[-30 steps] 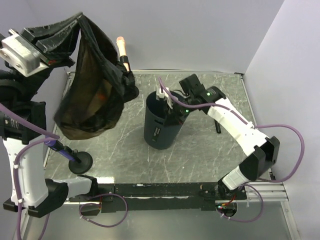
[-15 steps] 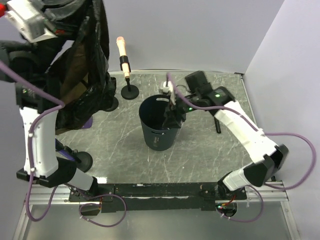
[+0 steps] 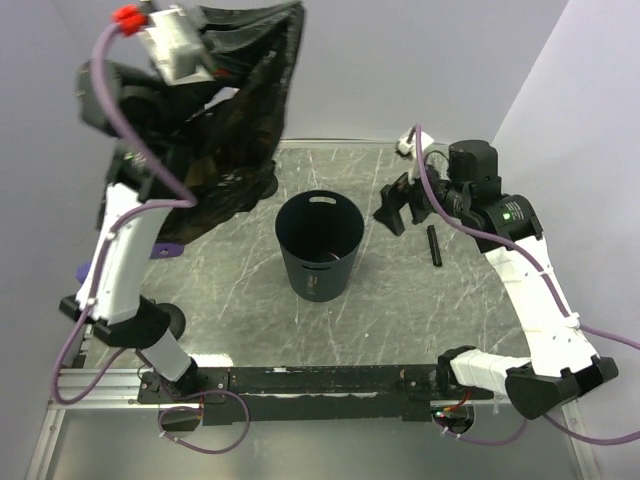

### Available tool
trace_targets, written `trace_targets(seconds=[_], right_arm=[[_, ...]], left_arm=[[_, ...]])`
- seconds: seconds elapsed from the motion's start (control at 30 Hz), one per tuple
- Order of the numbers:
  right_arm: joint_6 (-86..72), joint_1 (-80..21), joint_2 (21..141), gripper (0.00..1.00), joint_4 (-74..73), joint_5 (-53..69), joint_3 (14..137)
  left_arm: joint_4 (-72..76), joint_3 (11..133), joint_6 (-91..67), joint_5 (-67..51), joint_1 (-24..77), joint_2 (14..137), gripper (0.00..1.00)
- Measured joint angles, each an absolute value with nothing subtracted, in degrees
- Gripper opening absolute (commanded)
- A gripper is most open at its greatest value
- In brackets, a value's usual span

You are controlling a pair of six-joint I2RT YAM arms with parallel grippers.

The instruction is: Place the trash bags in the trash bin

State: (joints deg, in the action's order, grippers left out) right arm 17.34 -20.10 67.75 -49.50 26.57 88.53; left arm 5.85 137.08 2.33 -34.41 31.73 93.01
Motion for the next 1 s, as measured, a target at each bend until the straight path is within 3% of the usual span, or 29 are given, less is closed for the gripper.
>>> trace_targets(seconds=[0.27,0.67,1.0], right_arm=[[12.4,-8.6,62.6,0.97,-48.8,17.6,77.3],[9.0,-5.2,59.2,0.97,-48.8,19.1,75.4],[9.5,-4.4,62.2,0.82,-48.9,24.9,79.2]], left_arm=[[6.5,137.6,2.8,-34.2,36.6,100.1,0.01],[9.1,140.4,3.8,-32.7,38.0,105.5,0.01],[8.2,122.1,4.7,-34.3,37.3,94.1,0.01]])
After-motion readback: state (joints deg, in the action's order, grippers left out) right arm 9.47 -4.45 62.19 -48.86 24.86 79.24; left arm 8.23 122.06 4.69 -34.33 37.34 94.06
